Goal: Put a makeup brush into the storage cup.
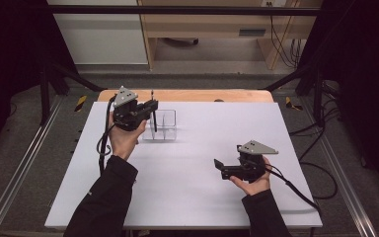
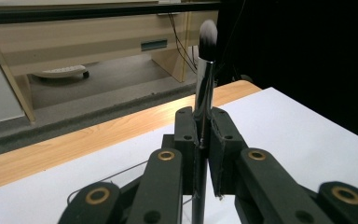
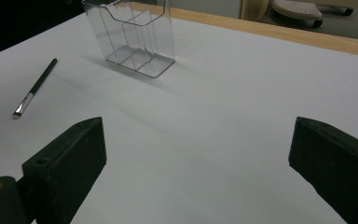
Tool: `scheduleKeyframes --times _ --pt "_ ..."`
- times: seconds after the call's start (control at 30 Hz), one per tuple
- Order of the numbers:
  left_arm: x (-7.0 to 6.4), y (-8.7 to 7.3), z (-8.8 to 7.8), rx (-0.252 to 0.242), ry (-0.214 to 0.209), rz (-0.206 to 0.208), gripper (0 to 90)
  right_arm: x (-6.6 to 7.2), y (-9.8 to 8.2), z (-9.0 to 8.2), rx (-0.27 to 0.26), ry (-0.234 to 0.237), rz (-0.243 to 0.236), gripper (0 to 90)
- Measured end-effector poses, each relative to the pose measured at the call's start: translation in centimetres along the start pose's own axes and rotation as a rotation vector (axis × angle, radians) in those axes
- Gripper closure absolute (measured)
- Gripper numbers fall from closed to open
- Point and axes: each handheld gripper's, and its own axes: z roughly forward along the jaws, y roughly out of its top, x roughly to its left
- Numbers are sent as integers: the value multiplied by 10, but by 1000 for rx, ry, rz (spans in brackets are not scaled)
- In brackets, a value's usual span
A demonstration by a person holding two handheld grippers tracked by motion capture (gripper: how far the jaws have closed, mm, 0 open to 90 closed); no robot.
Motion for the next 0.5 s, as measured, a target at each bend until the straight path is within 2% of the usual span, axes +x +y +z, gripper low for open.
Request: scheduleKeyframes --times 0.5 --pt "7 8 15 8 23 5 825 0 0 0 0 3 -1 47"
